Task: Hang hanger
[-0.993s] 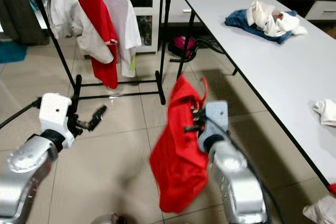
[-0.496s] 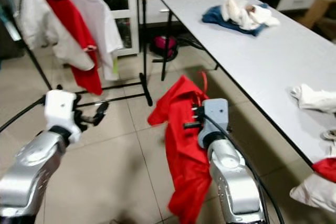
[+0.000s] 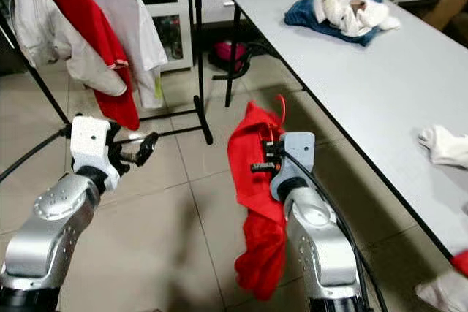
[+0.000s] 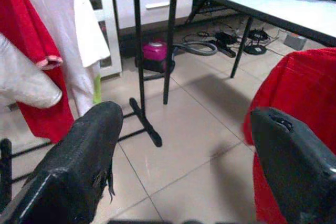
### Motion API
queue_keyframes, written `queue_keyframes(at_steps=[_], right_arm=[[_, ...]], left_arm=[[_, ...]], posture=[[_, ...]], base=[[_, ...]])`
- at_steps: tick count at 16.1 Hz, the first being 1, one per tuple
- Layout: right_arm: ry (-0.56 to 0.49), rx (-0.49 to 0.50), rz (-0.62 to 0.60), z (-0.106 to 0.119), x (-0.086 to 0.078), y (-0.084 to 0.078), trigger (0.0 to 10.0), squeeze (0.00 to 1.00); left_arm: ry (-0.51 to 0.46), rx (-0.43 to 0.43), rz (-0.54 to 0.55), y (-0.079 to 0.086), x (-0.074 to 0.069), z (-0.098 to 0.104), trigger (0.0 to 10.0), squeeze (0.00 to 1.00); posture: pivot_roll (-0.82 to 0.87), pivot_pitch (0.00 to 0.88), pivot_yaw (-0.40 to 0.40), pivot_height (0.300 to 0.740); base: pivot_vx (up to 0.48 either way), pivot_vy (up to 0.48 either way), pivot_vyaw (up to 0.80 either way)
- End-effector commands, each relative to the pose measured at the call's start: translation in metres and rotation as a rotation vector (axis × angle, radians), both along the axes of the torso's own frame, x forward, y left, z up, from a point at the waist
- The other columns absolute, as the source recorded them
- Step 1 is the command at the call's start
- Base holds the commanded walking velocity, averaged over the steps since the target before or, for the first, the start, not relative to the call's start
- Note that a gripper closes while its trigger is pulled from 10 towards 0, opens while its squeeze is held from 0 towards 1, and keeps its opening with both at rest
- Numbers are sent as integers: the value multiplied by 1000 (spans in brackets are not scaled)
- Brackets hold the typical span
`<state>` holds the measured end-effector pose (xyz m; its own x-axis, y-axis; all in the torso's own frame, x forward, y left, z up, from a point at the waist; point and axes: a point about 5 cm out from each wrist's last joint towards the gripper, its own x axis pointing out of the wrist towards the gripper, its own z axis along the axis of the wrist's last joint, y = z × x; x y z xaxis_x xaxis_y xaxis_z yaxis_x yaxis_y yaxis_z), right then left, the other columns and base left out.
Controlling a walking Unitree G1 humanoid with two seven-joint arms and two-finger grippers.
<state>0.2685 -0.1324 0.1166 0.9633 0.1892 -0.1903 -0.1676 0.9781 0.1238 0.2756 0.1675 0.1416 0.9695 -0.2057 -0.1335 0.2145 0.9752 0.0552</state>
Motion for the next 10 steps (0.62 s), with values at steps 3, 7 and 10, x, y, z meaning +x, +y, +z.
queue_keyframes(at_steps=[3, 7, 10], right_arm=[[-102, -114, -105, 11, 6, -16, 10000, 0], [-171, -81, -214, 18, 10, -20, 10000, 0], [-184, -118, -197, 18, 11, -13, 10000, 0]], left_arm=[[-12, 7, -33, -6, 6, 3, 10000, 0], [-16, 1, -50, -9, 11, 6, 10000, 0], [-17, 1, -63, -11, 12, 4, 10000, 0]], posture=[[-64, 23, 20, 740], [-64, 17, 35, 740], [-65, 14, 36, 740]], base=[[437, 0, 415], [437, 0, 0], [435, 0, 0]])
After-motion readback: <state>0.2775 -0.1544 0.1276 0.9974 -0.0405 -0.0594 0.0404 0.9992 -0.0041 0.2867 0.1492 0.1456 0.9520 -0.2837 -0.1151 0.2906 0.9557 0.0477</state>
